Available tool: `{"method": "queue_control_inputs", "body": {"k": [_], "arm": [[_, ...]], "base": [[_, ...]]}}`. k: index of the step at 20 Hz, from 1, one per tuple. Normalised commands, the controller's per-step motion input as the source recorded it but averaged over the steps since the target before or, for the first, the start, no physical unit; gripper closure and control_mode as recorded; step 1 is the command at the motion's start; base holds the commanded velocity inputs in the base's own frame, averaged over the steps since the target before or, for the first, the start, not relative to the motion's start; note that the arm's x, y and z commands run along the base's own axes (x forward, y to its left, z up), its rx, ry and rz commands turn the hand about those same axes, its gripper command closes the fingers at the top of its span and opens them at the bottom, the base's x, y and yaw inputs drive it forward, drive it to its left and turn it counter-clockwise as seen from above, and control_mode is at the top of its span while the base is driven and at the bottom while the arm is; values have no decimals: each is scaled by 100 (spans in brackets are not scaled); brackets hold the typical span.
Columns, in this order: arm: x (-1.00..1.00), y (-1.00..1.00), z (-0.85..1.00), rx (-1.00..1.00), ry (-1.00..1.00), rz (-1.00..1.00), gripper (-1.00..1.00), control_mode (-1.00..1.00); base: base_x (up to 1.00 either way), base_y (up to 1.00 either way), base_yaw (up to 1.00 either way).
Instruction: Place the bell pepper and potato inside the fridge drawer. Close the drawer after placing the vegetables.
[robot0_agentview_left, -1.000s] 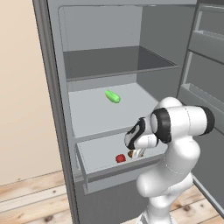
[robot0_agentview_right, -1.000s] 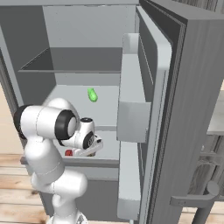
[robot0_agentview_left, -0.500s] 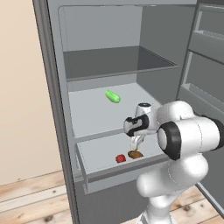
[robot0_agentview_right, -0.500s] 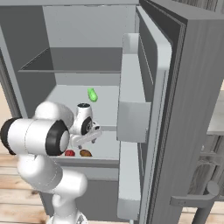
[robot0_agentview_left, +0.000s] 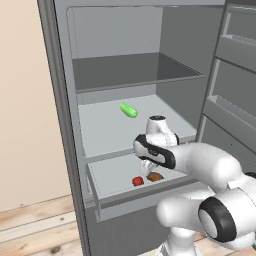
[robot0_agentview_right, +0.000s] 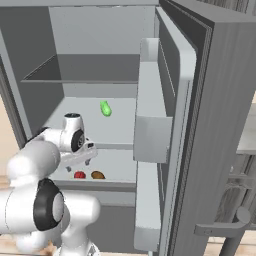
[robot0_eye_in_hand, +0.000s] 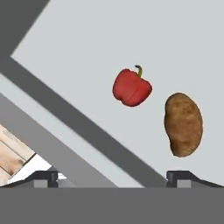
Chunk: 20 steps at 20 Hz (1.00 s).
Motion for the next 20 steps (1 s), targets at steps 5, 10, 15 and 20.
{"method": "queue_control_inputs", "body": {"k": [5,10,15,20], "arm": [[-100,63,-24,-1,0,0,-100,-100],[-85,89,-15,-2,0,0,-100,-100],[-34,80,-9,-4,-2,0,-100,-100],[4,67,-45,-9,0,0,-100,-100]], "base": [[0,0,0],[0,0,0],[0,0,0],[0,0,0]]}}
